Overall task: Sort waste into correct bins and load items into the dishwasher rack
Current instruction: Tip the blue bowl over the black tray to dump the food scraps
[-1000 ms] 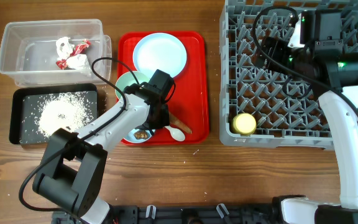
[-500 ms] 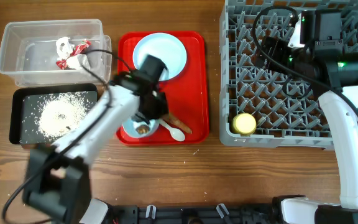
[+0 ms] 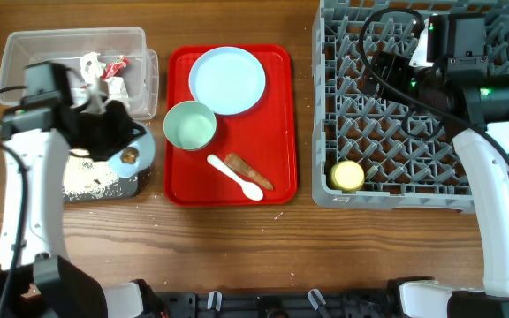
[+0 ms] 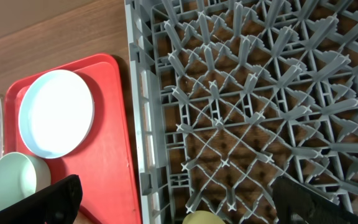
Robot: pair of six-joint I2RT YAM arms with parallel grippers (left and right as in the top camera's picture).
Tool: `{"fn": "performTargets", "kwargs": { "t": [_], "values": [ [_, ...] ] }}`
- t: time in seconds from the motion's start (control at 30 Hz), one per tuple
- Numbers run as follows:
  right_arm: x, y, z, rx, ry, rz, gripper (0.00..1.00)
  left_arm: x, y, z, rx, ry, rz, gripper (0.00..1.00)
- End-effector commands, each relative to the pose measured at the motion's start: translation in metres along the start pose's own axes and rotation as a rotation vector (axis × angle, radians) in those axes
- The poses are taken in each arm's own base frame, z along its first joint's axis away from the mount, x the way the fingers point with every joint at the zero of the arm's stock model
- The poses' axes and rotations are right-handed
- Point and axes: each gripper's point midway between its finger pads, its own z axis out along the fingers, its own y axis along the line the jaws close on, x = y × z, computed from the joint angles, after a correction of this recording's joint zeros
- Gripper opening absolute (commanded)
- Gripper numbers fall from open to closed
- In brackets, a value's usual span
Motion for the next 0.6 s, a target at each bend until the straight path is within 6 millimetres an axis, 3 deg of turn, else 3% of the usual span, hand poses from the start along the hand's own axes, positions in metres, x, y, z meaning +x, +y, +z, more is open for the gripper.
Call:
{"fn": "performTargets", "kwargs": {
  "t": [0.0,0.2,0.3,0.57],
  "values": [
    [-0.006,-0.001,-0.007,0.011,-0.033,-0.020,1.00,-0.018,0.006,-0.010,0.211,0.003,0.038,0.04],
    [-0.007,-0.001,-0.007,0.010,-0.036,-0.020,1.00,-0.053,0.038,-0.015,0.533,-0.027,-0.092,0.04],
    [-0.007,-0.001,-0.007,0.010,-0.035,-0.020,1.00,-0.068,0.042,-0.025,0.763,-0.040,-0.204,0.04],
    [-0.007,-0.001,-0.007,0.010,-0.037,-0.021,1.00,-0.082,0.041,-0.060,0.977,-0.098,-0.274,0.04]
  ]
}}
